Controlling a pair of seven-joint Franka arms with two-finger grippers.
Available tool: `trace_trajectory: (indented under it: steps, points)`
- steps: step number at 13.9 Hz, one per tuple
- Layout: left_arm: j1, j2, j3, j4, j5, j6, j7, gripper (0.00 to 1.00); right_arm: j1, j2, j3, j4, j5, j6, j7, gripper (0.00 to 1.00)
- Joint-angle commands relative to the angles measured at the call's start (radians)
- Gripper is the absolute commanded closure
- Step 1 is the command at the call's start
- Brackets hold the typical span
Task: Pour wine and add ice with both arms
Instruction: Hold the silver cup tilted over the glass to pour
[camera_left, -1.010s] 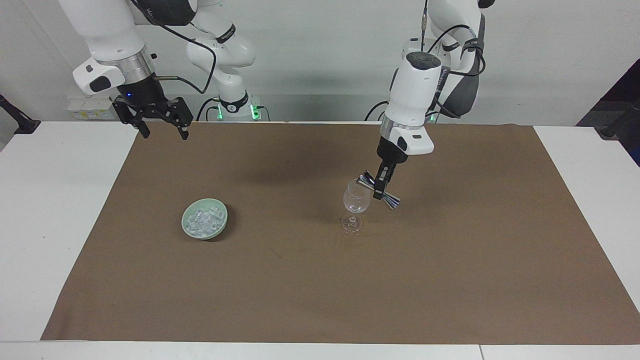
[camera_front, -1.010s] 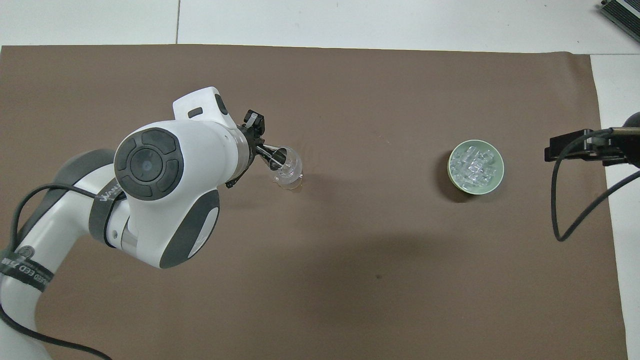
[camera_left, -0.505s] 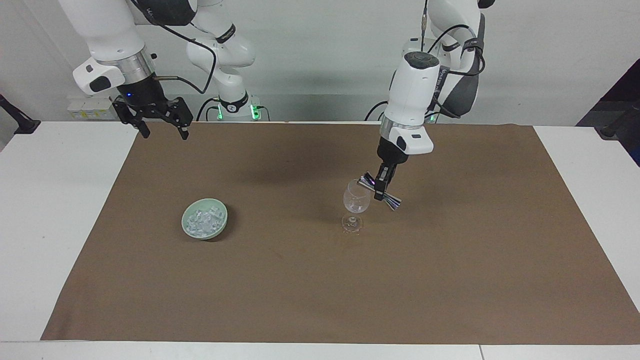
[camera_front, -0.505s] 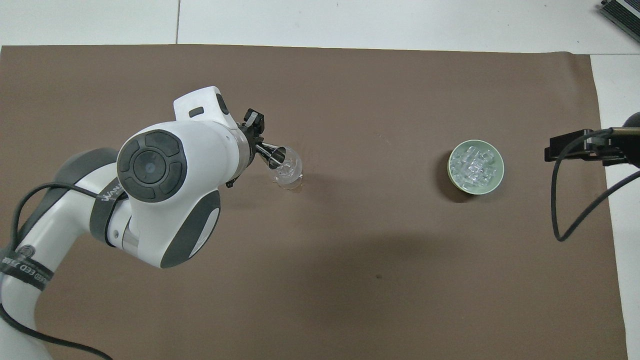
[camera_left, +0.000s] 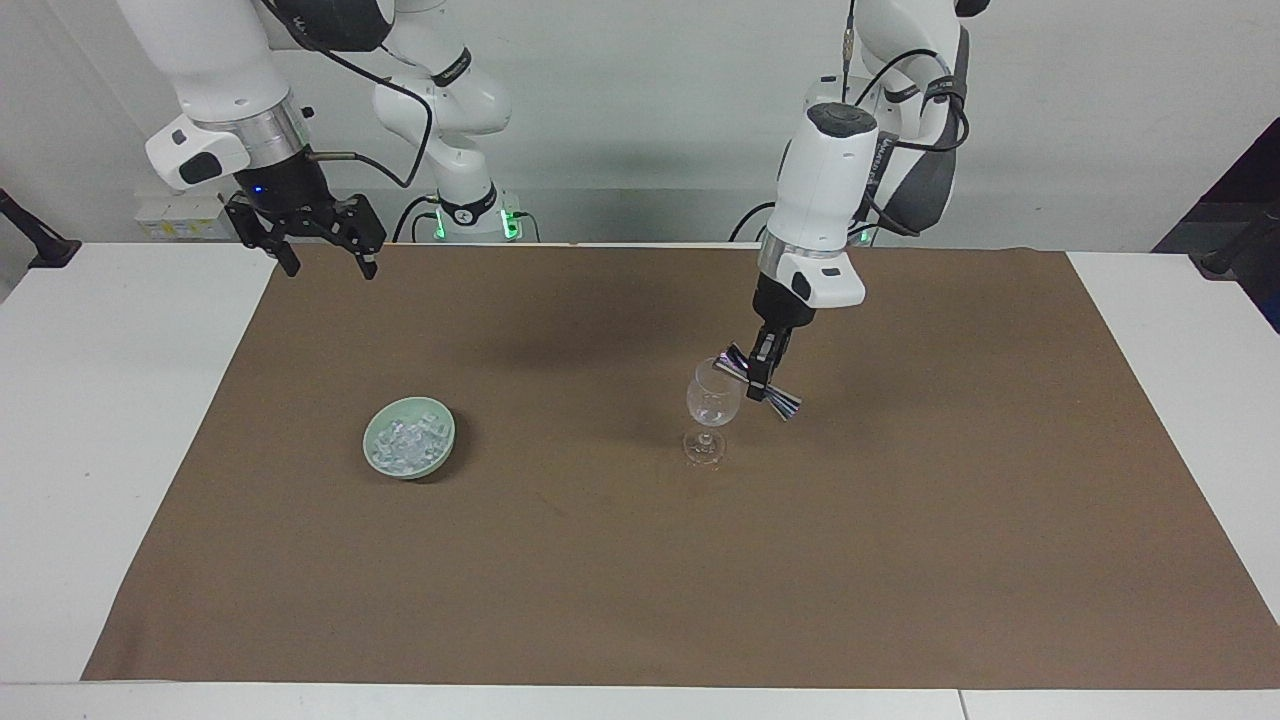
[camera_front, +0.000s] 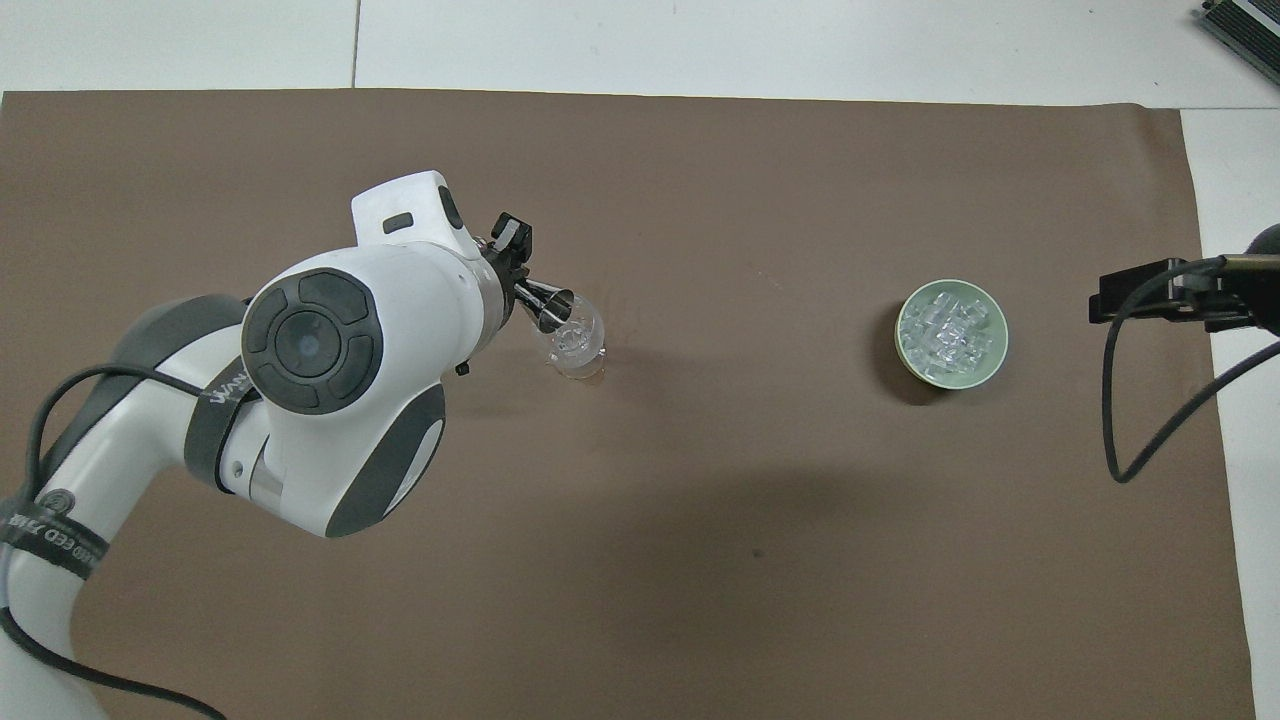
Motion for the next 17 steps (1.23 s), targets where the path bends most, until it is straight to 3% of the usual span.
trace_trajectory:
  steps: [1, 17]
  points:
    - [-0.023, 0.008, 0.016, 0.004, 0.043, 0.031, -0.025, 1.0, -0.014, -0.011, 0.007, -0.013, 0.015, -0.006, -0.02, 0.0]
    - [-0.037, 0.008, 0.015, -0.001, 0.095, 0.042, -0.009, 1.0, -0.014, -0.011, 0.007, -0.013, 0.015, -0.006, -0.021, 0.0]
